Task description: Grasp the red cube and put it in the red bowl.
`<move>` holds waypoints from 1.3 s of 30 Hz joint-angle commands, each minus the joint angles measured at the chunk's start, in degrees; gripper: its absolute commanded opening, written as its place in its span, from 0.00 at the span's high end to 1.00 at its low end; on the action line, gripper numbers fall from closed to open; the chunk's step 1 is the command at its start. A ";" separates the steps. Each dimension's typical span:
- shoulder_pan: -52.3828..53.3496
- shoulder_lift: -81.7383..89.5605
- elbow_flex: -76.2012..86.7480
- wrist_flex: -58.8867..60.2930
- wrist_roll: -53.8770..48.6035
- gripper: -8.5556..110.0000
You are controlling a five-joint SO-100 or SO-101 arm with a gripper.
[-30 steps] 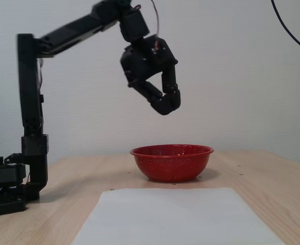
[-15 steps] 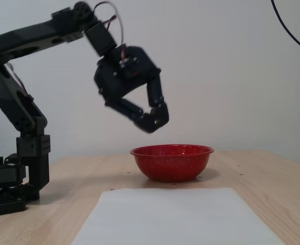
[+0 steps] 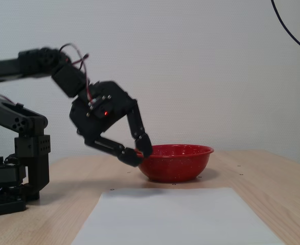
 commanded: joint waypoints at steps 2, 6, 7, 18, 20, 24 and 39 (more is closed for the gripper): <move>-0.53 8.44 2.55 -4.83 -2.02 0.93; -0.26 16.44 11.51 -10.02 -3.69 0.93; -0.09 18.37 13.54 -10.63 -4.13 0.93; 2.02 25.84 27.69 -22.15 -10.63 0.93; 3.52 25.84 27.95 -20.57 -11.78 0.93; 6.50 25.93 27.95 -18.02 -13.45 0.93; 7.91 25.93 28.04 -0.88 -15.38 0.93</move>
